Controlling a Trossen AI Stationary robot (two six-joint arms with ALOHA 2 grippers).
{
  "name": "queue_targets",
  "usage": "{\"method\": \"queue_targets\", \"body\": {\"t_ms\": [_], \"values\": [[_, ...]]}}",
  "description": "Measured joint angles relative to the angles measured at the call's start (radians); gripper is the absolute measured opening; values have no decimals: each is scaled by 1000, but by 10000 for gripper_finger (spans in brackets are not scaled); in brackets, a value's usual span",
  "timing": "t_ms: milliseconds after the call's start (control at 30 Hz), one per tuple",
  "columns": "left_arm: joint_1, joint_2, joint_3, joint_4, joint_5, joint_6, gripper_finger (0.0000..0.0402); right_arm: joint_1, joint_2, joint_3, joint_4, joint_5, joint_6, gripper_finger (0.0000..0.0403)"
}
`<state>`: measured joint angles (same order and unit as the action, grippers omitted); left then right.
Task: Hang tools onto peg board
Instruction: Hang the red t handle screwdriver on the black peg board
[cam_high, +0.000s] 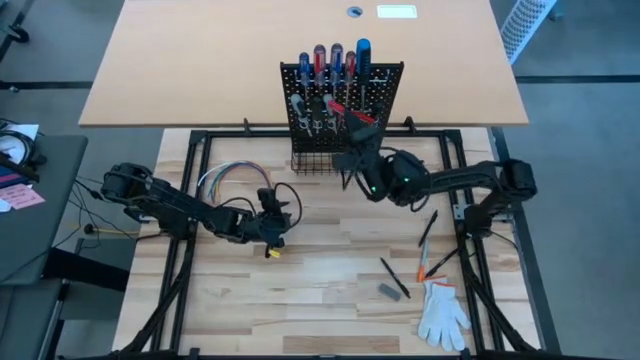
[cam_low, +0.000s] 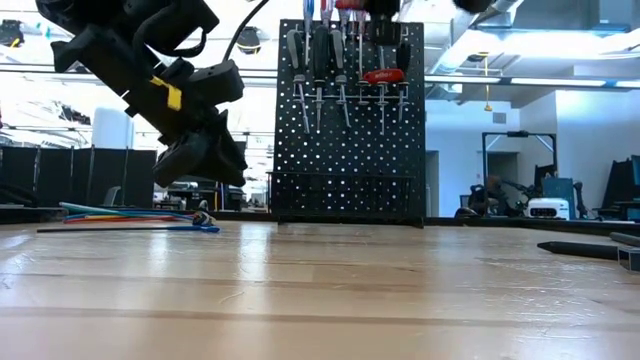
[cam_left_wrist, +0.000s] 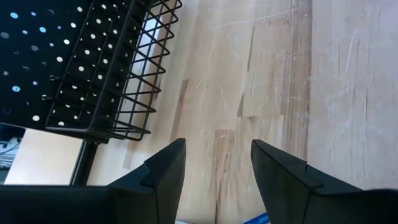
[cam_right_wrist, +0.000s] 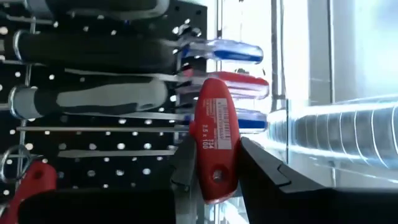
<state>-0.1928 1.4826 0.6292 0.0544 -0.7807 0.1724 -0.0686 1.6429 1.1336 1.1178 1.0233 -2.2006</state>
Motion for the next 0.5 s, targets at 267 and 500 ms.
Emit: {"method": "queue_targets", "body": {"t_ms": [267,500], "values": [[0,0,0,-4,0,-1,178,-65,93,0,339,-27,-237,83],[0,0,0,-4,0,-1,178,-55,98,0,303,-22,-202,83]]}}
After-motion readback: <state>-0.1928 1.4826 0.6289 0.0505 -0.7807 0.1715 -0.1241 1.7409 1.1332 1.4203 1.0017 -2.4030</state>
